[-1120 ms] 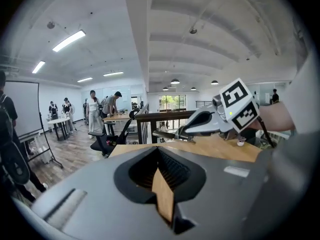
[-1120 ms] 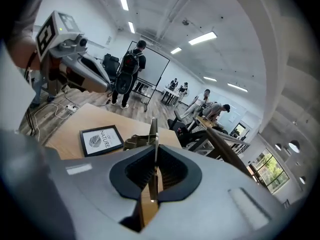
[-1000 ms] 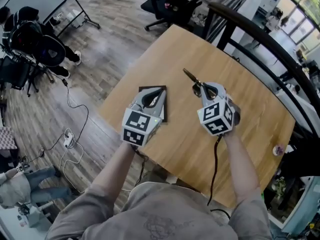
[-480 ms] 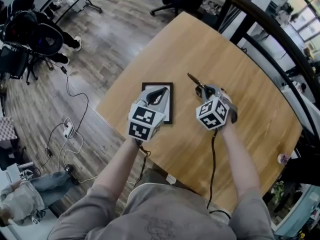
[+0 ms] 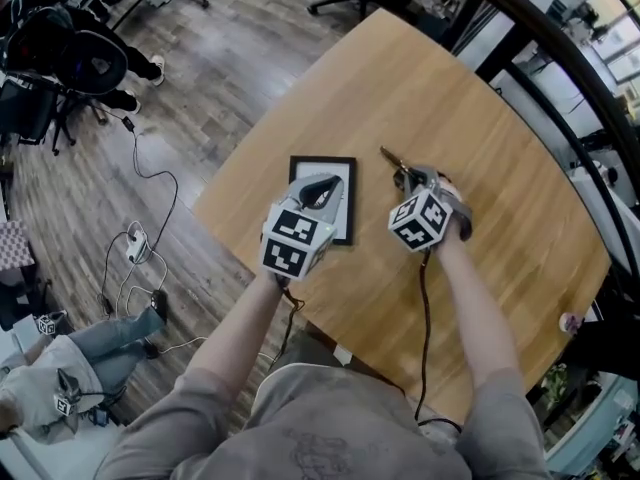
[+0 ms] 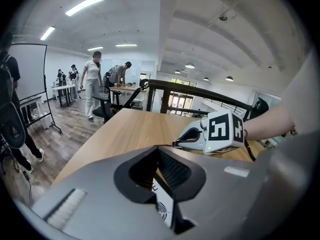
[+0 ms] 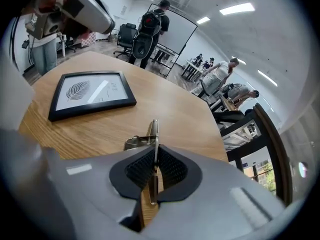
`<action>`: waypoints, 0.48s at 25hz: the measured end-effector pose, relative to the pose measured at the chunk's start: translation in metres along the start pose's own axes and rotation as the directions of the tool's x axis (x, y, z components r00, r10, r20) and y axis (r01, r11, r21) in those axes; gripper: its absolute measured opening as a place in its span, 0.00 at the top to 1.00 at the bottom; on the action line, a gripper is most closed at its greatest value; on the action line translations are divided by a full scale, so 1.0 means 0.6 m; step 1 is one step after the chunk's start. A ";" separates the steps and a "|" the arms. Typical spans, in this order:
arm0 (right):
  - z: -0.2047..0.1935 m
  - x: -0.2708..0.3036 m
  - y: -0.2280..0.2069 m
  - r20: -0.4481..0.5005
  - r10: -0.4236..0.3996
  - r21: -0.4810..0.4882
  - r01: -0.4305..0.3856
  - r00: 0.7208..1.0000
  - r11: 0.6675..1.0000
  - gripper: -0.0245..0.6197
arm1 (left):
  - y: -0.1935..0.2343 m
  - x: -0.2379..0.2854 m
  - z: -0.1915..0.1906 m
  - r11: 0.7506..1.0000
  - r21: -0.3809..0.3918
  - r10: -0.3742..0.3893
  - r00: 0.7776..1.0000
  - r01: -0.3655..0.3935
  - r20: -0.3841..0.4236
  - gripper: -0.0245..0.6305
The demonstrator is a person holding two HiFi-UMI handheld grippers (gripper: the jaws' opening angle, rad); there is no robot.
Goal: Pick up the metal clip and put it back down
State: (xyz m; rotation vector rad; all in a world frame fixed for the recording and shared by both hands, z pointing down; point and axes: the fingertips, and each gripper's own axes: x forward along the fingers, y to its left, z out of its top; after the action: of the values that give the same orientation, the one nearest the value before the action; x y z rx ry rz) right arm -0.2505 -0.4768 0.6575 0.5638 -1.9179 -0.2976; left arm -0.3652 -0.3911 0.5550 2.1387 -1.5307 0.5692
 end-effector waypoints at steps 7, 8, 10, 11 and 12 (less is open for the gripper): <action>0.010 -0.002 0.026 0.019 0.125 0.133 -0.126 0.992 0.983 0.79 | 0.008 -0.013 -0.009 1.000 -0.021 0.000 1.000 0.000 0.001 0.96; 0.010 -0.008 0.030 0.025 0.144 0.152 -0.146 0.989 0.978 0.78 | 0.005 -0.014 -0.009 1.000 -0.016 -0.004 1.000 0.004 -0.001 0.96; 0.011 -0.023 0.035 0.040 0.169 0.175 -0.174 0.985 0.969 0.75 | -0.001 -0.019 -0.006 1.000 -0.006 -0.009 1.000 0.009 0.000 0.96; 0.012 -0.031 0.037 0.048 0.180 0.185 -0.185 0.983 0.965 0.75 | -0.003 -0.023 -0.002 1.000 -0.003 -0.010 1.000 0.010 0.003 0.96; 0.014 -0.040 0.038 0.056 0.188 0.195 -0.195 0.981 0.961 0.75 | -0.004 -0.027 0.002 1.000 -0.001 -0.010 1.000 0.010 0.007 0.96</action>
State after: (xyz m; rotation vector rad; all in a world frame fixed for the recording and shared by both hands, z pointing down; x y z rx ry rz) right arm -0.2563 -0.4456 0.6453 0.5015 -2.0348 0.0104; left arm -0.3676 -0.3787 0.5443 2.1489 -1.5230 0.5575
